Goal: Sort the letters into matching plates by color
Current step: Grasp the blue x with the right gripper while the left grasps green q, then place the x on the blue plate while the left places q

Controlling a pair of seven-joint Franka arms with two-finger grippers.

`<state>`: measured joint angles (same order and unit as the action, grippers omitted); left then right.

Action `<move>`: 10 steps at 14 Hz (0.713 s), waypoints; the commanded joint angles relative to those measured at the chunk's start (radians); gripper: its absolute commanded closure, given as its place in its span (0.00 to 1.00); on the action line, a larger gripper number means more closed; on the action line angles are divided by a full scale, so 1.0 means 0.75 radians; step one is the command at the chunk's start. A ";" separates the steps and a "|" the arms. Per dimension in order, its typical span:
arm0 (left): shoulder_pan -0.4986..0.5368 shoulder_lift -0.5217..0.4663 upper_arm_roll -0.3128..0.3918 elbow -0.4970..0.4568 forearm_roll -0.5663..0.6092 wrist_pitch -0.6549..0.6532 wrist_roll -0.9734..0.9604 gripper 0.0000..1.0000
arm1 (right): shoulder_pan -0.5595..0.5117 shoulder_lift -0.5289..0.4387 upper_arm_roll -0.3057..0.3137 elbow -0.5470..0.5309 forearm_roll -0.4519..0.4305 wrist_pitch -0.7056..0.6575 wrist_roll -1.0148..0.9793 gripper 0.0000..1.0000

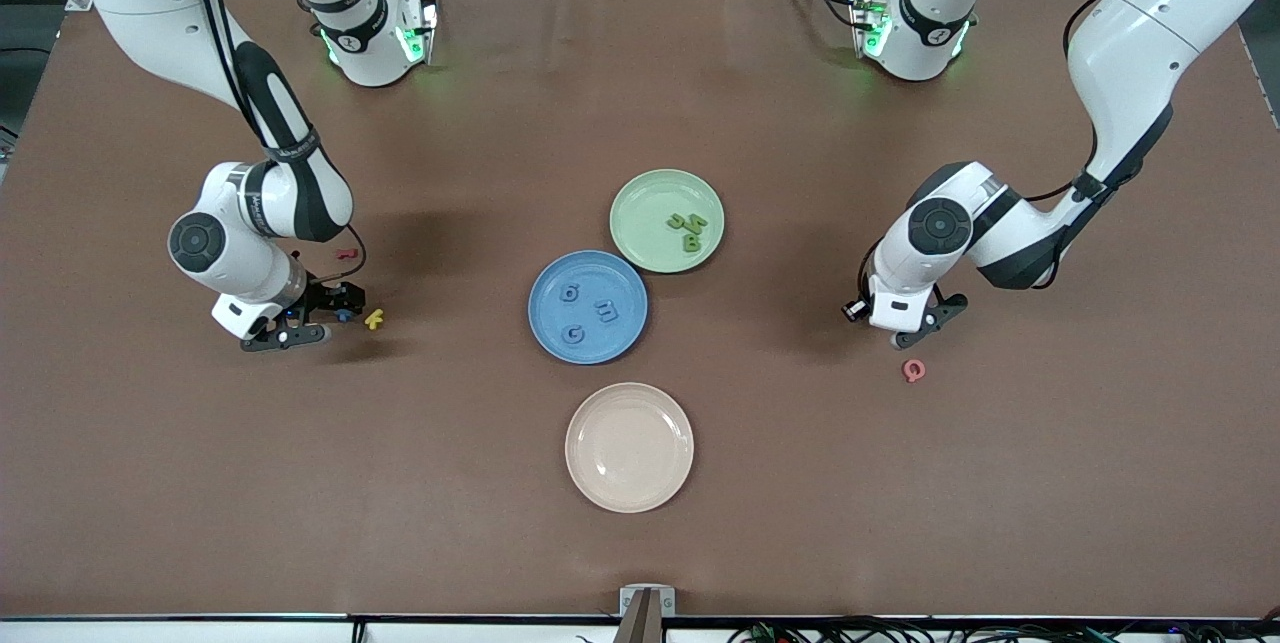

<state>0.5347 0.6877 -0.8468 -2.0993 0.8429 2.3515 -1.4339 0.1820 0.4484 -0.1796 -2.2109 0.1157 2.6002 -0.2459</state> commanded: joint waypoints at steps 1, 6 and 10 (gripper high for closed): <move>0.011 0.008 -0.004 -0.001 0.042 0.002 -0.003 0.95 | -0.020 0.003 0.019 0.011 -0.005 0.000 -0.014 0.24; 0.013 -0.021 -0.147 0.032 0.024 -0.014 -0.035 0.99 | -0.012 0.003 0.023 0.011 -0.005 -0.010 -0.010 0.46; -0.034 -0.017 -0.235 0.052 0.015 -0.014 -0.109 0.99 | -0.012 0.003 0.023 0.011 -0.005 -0.010 -0.010 0.65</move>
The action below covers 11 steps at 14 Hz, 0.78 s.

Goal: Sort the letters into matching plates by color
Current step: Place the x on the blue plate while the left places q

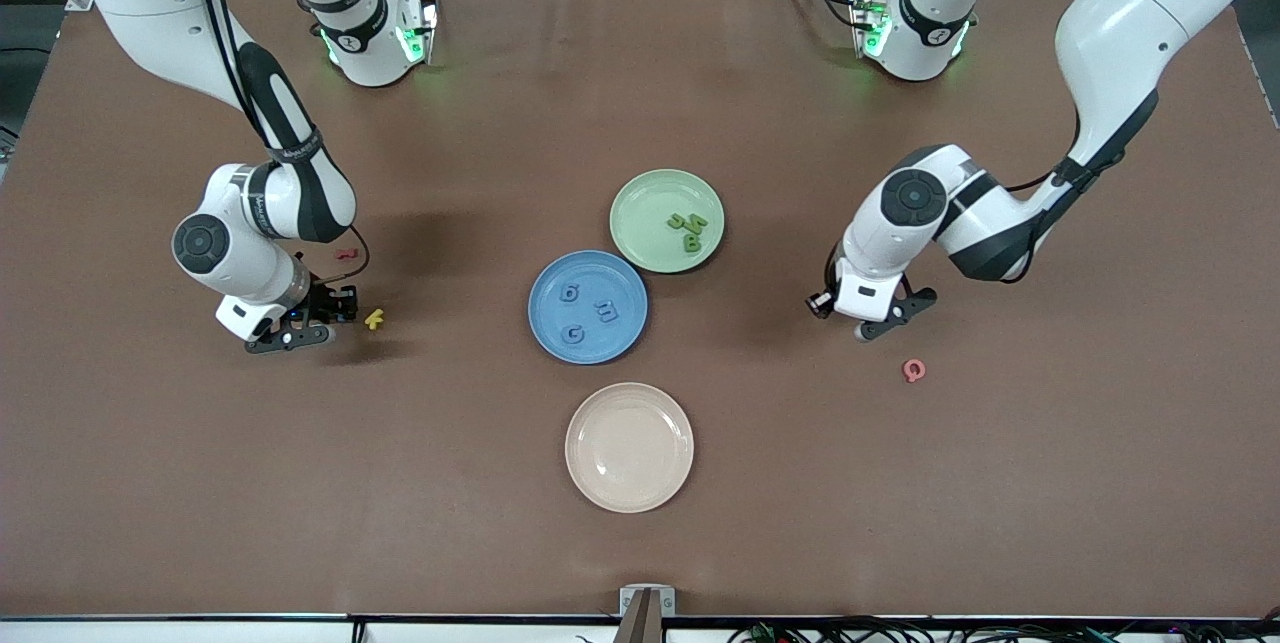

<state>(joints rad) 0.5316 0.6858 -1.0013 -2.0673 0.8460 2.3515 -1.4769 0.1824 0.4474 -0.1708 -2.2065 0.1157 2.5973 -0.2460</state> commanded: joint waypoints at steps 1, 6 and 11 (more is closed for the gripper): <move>-0.068 -0.012 -0.029 0.016 0.011 -0.014 -0.080 0.99 | -0.012 0.005 0.011 0.007 -0.005 -0.006 -0.007 0.68; -0.303 -0.002 -0.029 0.071 0.011 -0.014 -0.372 1.00 | -0.012 -0.001 0.011 0.019 -0.005 -0.008 -0.007 0.82; -0.514 0.020 -0.001 0.104 0.011 -0.012 -0.608 1.00 | 0.016 -0.046 0.015 0.219 -0.005 -0.415 0.011 0.84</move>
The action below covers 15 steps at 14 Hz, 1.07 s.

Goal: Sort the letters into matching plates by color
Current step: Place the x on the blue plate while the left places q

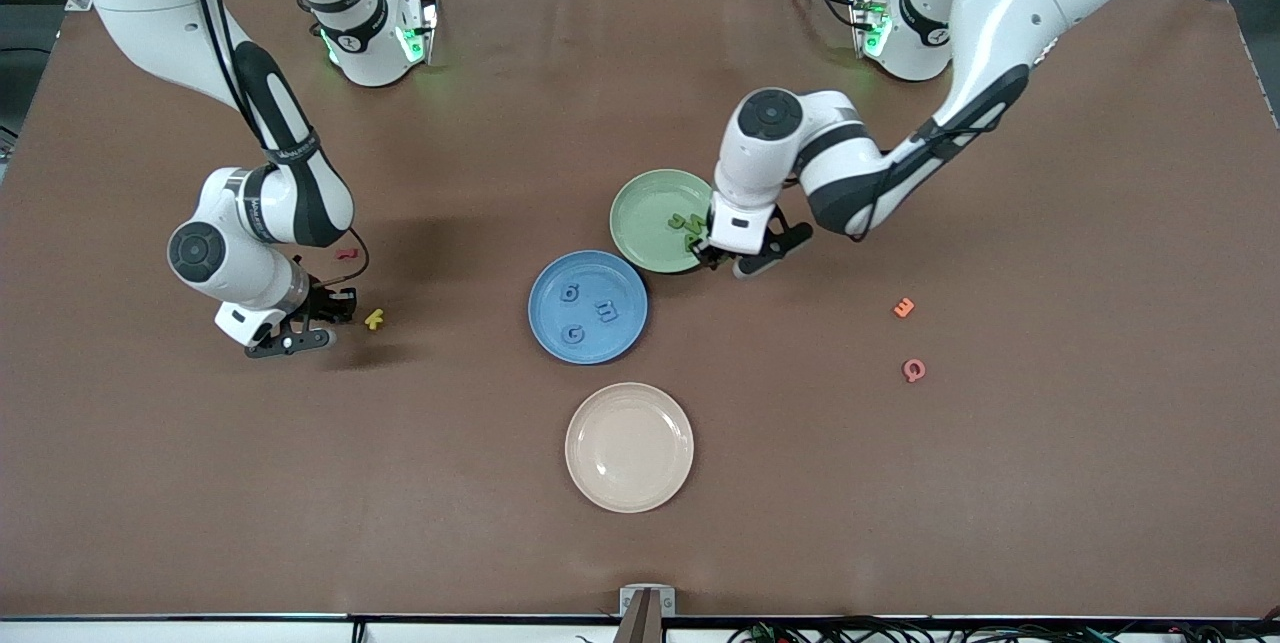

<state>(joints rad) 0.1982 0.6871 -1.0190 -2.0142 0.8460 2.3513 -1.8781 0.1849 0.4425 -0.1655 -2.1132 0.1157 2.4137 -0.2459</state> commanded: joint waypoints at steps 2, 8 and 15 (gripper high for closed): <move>-0.170 0.029 0.064 0.053 0.011 -0.012 -0.168 1.00 | 0.064 -0.058 0.008 0.169 -0.005 -0.281 0.088 0.85; -0.289 0.080 0.156 0.133 0.009 0.000 -0.295 0.23 | 0.377 -0.056 0.010 0.269 -0.003 -0.375 0.654 0.85; -0.195 0.053 0.166 0.227 0.028 -0.016 -0.294 0.00 | 0.764 0.115 0.012 0.502 0.052 -0.333 1.360 0.85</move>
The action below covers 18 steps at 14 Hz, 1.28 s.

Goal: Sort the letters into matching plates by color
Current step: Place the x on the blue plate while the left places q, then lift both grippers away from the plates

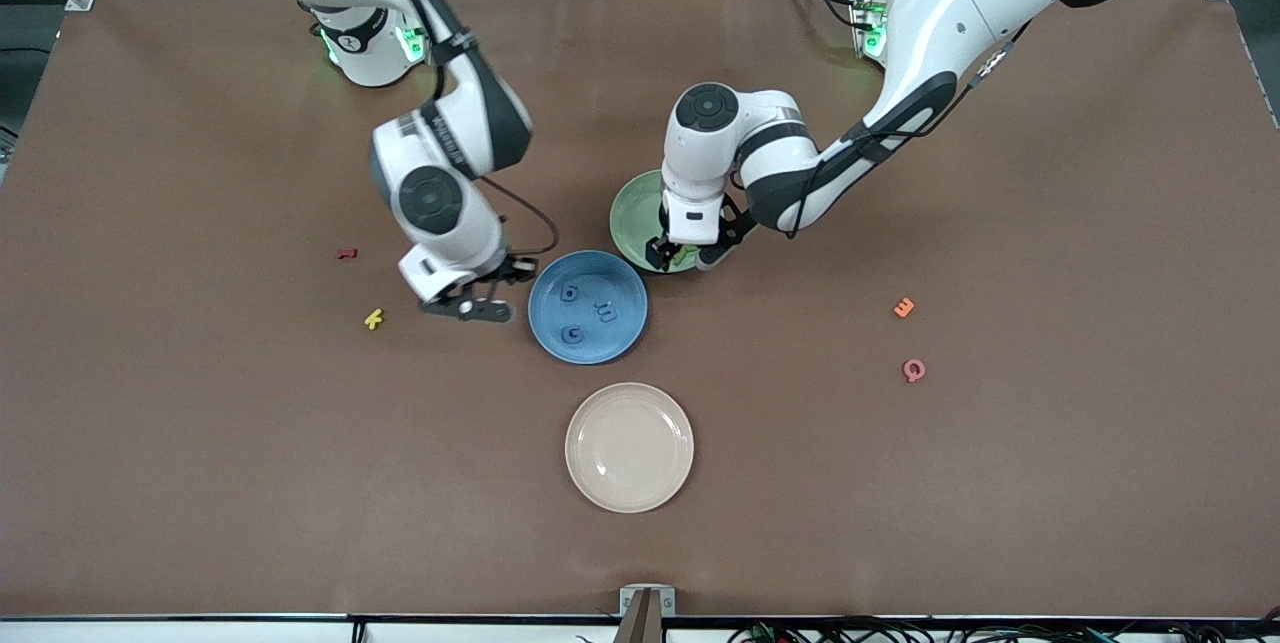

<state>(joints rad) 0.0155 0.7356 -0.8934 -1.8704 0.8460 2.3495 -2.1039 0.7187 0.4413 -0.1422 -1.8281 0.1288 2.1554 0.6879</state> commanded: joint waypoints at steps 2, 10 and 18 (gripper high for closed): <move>0.146 -0.024 -0.001 0.048 0.030 -0.018 0.129 0.00 | 0.099 0.201 -0.019 0.167 0.078 0.101 0.183 0.85; 0.490 -0.065 -0.003 0.109 0.030 -0.122 0.704 0.00 | 0.154 0.295 -0.017 0.186 0.104 0.260 0.265 0.79; 0.717 -0.087 -0.011 0.252 0.011 -0.290 1.303 0.00 | 0.175 0.128 -0.019 0.165 0.102 -0.010 0.283 0.00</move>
<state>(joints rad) 0.5296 0.7031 -0.8908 -1.7041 0.8522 2.1794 -1.2169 0.8375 0.6401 -0.1442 -1.6847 0.1931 2.2550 0.8903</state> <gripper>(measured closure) 0.000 0.097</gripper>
